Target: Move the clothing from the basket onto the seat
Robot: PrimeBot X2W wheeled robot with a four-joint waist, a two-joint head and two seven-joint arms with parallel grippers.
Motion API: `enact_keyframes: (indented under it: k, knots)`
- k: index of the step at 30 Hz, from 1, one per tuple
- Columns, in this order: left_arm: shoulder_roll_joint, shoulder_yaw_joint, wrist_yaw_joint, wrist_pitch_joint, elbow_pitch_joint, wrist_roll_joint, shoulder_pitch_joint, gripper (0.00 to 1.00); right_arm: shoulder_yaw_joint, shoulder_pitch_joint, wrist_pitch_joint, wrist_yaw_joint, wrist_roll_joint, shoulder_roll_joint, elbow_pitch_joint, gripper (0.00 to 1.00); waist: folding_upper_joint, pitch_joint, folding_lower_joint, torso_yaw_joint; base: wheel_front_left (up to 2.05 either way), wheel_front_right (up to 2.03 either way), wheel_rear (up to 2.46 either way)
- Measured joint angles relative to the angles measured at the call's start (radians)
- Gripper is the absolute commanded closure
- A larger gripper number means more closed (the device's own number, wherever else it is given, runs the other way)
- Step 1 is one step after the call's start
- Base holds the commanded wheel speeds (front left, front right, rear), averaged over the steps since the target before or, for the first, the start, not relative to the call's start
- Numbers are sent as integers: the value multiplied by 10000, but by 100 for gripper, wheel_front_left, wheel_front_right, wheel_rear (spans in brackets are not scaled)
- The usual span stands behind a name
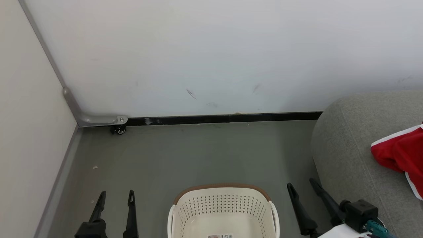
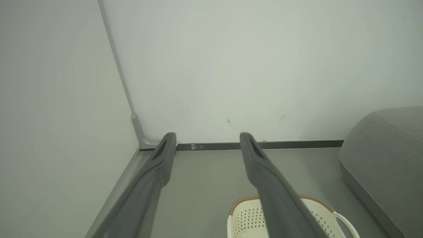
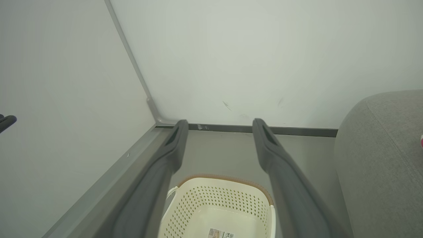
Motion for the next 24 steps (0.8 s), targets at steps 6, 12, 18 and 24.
enact_keyframes:
  k: [6,12,18,24]
  knots:
    - [0,2,29,2,48,0,-2,0,-13,16,8,0,0,2,-107,0,0,20,0,-1,0,0,0]
    - [0,13,50,2,88,-2,-6,0,-13,26,111,0,0,4,-192,0,0,35,0,1,0,0,0]
    - [-284,-142,71,15,625,-15,273,100,44,333,111,-15,0,4,380,100,0,39,0,-1,0,0,0]
    - [-408,-77,4,155,410,-560,327,100,115,427,92,-15,493,4,265,100,0,64,0,-8,0,0,0]
